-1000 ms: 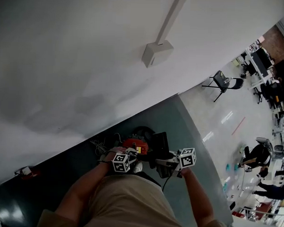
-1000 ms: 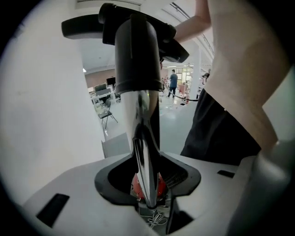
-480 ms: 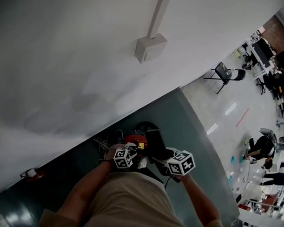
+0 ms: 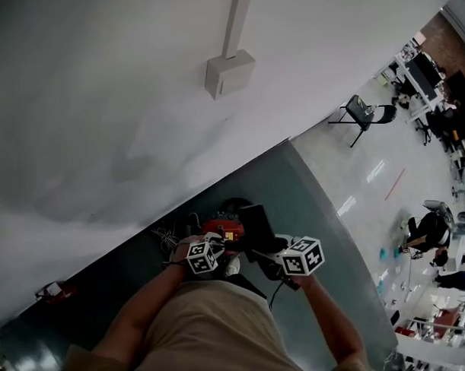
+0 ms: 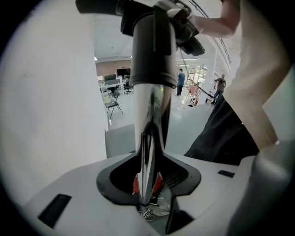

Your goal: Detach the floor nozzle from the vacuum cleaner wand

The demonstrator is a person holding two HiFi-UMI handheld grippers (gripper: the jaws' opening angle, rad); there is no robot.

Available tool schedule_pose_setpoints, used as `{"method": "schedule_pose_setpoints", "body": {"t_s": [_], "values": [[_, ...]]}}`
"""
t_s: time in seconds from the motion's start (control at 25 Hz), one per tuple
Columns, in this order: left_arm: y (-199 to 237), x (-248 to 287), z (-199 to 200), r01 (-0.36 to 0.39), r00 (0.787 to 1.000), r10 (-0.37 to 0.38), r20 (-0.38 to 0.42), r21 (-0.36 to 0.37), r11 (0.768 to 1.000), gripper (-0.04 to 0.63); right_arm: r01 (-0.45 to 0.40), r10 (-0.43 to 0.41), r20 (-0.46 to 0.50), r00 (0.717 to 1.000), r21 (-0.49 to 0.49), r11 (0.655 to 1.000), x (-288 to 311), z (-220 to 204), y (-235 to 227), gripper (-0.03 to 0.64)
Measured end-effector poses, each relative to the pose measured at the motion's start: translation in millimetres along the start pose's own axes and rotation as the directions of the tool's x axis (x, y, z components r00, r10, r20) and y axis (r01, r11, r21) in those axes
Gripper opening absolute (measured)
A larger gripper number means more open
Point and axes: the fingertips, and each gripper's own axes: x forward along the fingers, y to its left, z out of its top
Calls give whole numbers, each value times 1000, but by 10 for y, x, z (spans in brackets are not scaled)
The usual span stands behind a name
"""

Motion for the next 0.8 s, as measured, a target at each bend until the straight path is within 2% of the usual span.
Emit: {"method": "schedule_pose_setpoints", "body": {"t_s": [0.08, 0.16, 0.28, 0.4, 0.52, 0.64, 0.72, 0.8], "values": [[-14, -36, -21, -9, 1000, 9, -8, 33, 999, 153, 1, -2, -21, 1000, -34, 999, 23, -47, 46, 227], [-44, -28, 42, -14, 1000, 14, 8, 25, 1000, 153, -26, 26, -5, 1000, -30, 999, -35, -45, 2, 225], [-61, -24, 44, 10, 1000, -10, 3, 29, 1000, 153, 4, -7, -39, 999, -74, 997, -61, -39, 27, 225], [-148, -52, 4, 4, 1000, -4, -2, 59, 998, 153, -53, 48, -50, 998, -96, 994, -102, -104, -9, 225], [-114, -23, 41, -2, 1000, 2, -3, 53, 999, 153, -6, -3, -66, 998, -136, 991, -110, -55, 23, 225], [-147, 0, 89, -14, 1000, 13, 5, 46, 999, 153, -39, 26, -81, 996, -156, 987, -122, -130, 36, 225], [-123, -1, 93, -12, 1000, 12, -3, 47, 999, 153, 3, -19, -87, 996, -175, 984, -145, -68, 41, 224], [-168, -2, 64, -16, 1000, 17, -14, 68, 998, 153, -8, -13, -107, 994, -193, 981, -143, -137, 73, 225]]}}
